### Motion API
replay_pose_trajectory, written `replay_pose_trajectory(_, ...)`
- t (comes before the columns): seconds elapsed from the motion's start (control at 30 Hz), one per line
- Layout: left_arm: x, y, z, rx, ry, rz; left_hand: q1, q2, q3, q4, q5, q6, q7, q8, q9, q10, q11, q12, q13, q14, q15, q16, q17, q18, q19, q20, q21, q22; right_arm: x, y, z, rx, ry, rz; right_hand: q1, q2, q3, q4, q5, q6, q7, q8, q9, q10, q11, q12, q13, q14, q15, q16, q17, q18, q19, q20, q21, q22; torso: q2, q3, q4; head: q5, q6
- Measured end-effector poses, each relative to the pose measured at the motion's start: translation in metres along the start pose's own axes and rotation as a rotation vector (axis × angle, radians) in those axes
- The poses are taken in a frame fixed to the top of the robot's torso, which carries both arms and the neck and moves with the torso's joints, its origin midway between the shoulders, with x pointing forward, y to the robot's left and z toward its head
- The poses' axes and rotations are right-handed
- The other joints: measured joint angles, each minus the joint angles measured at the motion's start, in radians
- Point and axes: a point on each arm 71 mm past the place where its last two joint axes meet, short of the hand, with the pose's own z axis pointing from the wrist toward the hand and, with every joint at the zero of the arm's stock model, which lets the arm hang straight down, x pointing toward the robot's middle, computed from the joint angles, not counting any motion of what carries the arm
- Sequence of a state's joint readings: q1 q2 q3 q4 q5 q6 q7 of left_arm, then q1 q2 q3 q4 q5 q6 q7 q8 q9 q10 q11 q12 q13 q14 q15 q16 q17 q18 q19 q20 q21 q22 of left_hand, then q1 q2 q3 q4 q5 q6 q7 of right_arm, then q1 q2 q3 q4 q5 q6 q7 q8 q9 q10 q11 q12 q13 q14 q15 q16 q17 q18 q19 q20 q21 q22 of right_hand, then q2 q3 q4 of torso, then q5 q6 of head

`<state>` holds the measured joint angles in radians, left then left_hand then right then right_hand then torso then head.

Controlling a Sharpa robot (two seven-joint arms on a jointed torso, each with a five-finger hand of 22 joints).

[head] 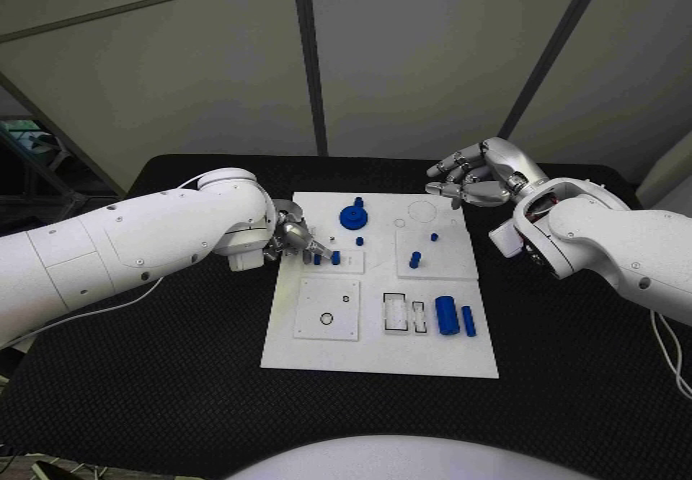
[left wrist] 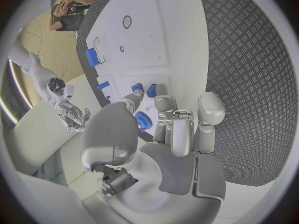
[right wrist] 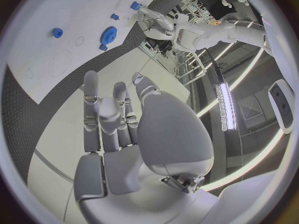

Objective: Assemble the parts on the task board

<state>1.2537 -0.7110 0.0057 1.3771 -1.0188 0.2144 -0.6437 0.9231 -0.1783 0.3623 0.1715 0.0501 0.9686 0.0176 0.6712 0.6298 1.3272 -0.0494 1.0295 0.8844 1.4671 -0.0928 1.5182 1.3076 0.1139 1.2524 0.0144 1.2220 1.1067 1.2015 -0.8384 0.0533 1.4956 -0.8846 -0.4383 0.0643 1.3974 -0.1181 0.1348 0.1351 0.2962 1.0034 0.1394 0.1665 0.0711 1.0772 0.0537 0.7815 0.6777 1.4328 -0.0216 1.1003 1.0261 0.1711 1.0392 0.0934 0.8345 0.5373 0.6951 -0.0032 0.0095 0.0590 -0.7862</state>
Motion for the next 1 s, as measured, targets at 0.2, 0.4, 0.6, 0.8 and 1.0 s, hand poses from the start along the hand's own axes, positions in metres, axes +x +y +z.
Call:
replay_pose_trajectory(0.2, -0.010, -0.003, -0.007, 0.021, -0.037, -0.024, 0.039, 0.008, -0.064, 0.040, 0.000, 0.000, 0.000, 0.004, -0.005, 0.000, 0.000, 0.000, -0.009, -0.004, -0.004, 0.000, 0.000, 0.000, 0.000, 0.000, -0.004, -0.006, -0.001, -0.001, 0.000, 0.003, -0.002, -0.001, 0.000, 0.000, 0.000, 0.000, 0.000, 0.000, 0.000, 0.000, 0.000, 0.000, 0.000, 0.000, 0.000, 0.000, 0.000, 0.000, 0.000, 0.000, 0.000, 0.000, 0.000, 0.000, 0.000, -0.0002, 0.0003, 0.000, 0.002)
replay_pose_trajectory(0.4, -0.024, -0.005, -0.016, 0.054, -0.098, -0.061, 0.068, -0.002, -0.101, 0.072, 0.000, -0.015, 0.004, 0.004, -0.012, -0.036, 0.004, -0.049, -0.070, -0.004, -0.004, 0.000, 0.000, 0.000, -0.028, -0.001, -0.041, -0.045, -0.002, -0.003, 0.001, 0.007, -0.005, -0.003, 0.000, 0.000, 0.000, 0.000, 0.000, 0.000, 0.000, 0.000, 0.000, 0.000, 0.000, 0.000, 0.000, 0.000, 0.000, 0.000, 0.000, 0.000, 0.000, 0.000, 0.000, 0.000, 0.000, -0.0001, 0.0009, 0.000, 0.004)
replay_pose_trajectory(0.6, -0.032, -0.007, -0.024, 0.116, -0.170, -0.100, 0.167, 0.004, -0.080, 0.090, 0.000, -0.103, 0.045, -0.034, -0.040, -0.160, 0.039, -0.184, -0.215, -0.016, 0.026, -0.171, -0.073, 0.055, -0.168, 0.018, -0.201, -0.222, -0.002, -0.004, 0.001, 0.010, -0.007, -0.004, 0.000, 0.000, 0.000, 0.000, 0.000, 0.000, 0.000, 0.000, 0.000, 0.000, 0.000, 0.000, 0.000, 0.000, 0.000, 0.000, 0.000, 0.000, 0.000, 0.000, 0.000, -0.001, 0.000, 0.0008, 0.0009, 0.001, 0.006)
replay_pose_trajectory(0.8, -0.031, -0.027, -0.024, 0.257, -0.234, -0.110, 0.320, -0.001, -0.007, 0.024, 0.000, -0.221, 0.113, -0.122, -0.107, -0.375, 0.113, -0.328, -0.292, -0.304, 0.091, -0.565, -0.490, 0.055, -0.336, 0.064, -0.389, -0.355, -0.003, -0.005, 0.002, 0.012, -0.009, -0.003, 0.000, 0.000, 0.001, 0.001, 0.004, -0.004, 0.004, 0.000, 0.000, -0.002, 0.001, 0.000, -0.001, -0.004, 0.004, -0.013, -0.009, 0.000, 0.000, 0.000, -0.004, -0.002, 0.000, 0.0011, 0.0009, -0.002, 0.009)
replay_pose_trajectory(1.0, -0.019, -0.040, -0.014, 0.412, -0.307, -0.087, 0.445, -0.018, 0.072, -0.051, 0.000, -0.197, 0.131, -0.191, -0.188, -0.409, 0.132, -0.425, -0.382, -0.386, 0.115, -0.721, -0.616, 0.015, -0.369, 0.085, -0.481, -0.412, -0.003, -0.005, 0.002, 0.011, -0.012, -0.002, 0.010, -0.010, 0.036, 0.017, 0.005, -0.007, 0.007, 0.007, 0.000, -0.049, 0.005, -0.126, -0.098, -0.034, 0.009, -0.109, -0.093, 0.000, 0.000, 0.000, -0.027, -0.014, 0.001, 0.0012, -0.0009, -0.007, 0.014)
